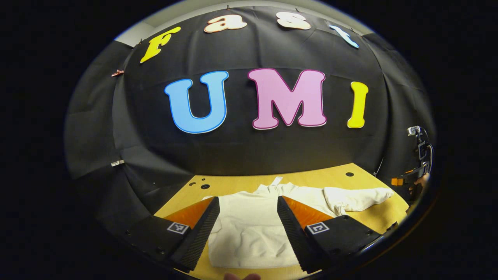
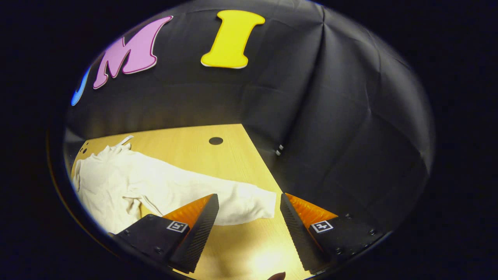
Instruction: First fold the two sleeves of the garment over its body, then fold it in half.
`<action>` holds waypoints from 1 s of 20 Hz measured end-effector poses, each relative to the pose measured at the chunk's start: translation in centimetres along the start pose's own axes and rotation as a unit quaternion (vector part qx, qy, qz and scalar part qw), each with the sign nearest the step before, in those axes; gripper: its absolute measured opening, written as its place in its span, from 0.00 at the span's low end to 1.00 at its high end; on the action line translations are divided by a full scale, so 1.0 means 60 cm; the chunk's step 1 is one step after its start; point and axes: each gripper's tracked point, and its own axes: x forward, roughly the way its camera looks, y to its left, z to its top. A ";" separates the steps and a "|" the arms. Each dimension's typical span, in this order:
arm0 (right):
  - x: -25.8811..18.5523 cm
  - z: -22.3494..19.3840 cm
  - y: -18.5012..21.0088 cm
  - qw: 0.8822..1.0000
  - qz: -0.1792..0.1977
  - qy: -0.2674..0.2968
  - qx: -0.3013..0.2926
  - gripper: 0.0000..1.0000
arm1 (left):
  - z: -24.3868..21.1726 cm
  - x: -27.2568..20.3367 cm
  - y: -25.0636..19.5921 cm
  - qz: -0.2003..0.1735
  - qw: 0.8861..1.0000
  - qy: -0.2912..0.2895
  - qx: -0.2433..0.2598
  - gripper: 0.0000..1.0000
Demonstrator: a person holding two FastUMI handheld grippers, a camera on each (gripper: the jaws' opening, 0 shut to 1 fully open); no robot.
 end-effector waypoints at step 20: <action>0.148 -0.111 0.000 0.994 0.056 0.085 0.049 0.69 | -0.045 -0.010 -0.016 0.063 0.997 0.043 0.025 0.97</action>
